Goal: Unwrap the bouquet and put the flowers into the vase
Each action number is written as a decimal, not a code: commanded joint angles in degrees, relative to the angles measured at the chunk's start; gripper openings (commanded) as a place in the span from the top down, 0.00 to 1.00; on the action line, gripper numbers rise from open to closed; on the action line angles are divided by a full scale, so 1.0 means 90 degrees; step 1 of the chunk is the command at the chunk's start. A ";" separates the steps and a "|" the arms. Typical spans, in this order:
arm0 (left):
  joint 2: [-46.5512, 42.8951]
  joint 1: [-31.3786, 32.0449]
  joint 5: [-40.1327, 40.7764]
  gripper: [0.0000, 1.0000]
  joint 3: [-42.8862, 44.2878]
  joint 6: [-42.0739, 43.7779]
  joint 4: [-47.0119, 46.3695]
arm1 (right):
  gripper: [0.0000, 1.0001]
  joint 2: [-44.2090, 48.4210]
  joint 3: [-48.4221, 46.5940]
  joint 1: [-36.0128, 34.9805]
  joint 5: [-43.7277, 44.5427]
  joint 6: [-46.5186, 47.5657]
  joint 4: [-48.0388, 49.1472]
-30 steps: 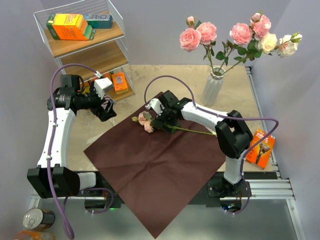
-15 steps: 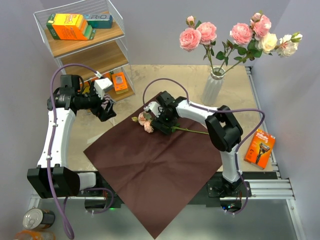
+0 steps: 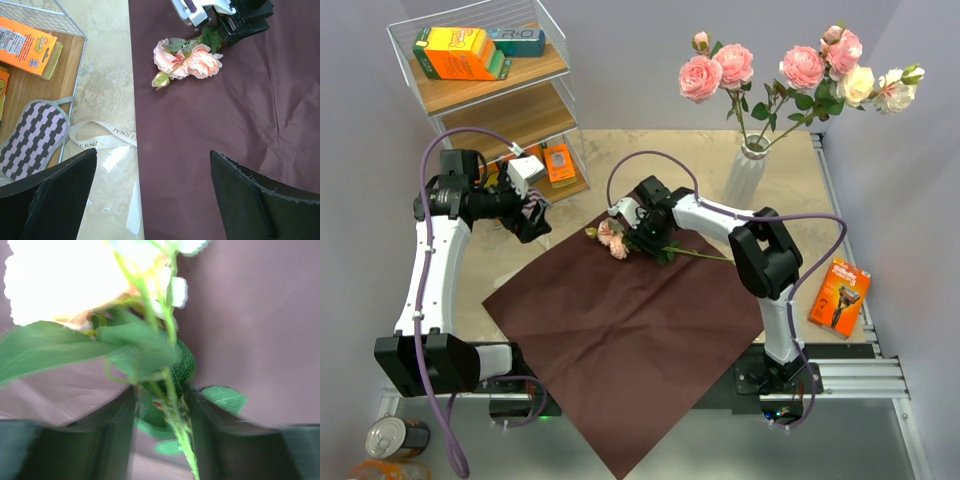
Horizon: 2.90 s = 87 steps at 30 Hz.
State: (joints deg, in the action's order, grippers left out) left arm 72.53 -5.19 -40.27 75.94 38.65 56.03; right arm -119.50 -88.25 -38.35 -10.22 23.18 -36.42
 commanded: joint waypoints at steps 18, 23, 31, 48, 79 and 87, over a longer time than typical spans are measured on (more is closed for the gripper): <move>-0.0178 -0.0048 -0.0115 0.01 0.0439 0.0002 0.0132 | 1.00 0.1217 -0.2233 -0.0036 -0.0125 -0.0242 -0.0259; -0.0198 -0.0048 -0.0145 0.01 0.0449 -0.0008 0.0161 | 1.00 0.1899 -0.2792 -0.0036 0.0383 -0.0144 -0.0114; -0.0169 -0.0058 -0.0271 0.01 0.0468 -0.0037 0.0200 | 1.00 0.3443 -0.2559 -0.0026 0.1124 -0.0339 0.2384; -0.0168 -0.0077 -0.0272 0.01 0.0322 0.0031 0.0132 | 1.00 0.5709 0.0017 -0.0026 0.3478 0.0568 0.7549; 0.0095 -0.0107 -0.0233 0.01 0.0322 0.0139 0.0015 | 1.00 0.4060 0.0802 0.1301 0.4904 0.1292 1.0434; 0.0232 -0.0165 -0.0242 0.01 0.0322 0.0158 -0.0024 | 1.00 0.3552 0.0791 0.1585 0.5188 0.1009 1.0854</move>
State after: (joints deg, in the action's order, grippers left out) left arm 74.06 -5.78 -41.36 77.78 38.76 57.41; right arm -87.42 -80.99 -25.10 33.89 34.33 55.51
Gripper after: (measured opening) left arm 0.992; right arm 0.033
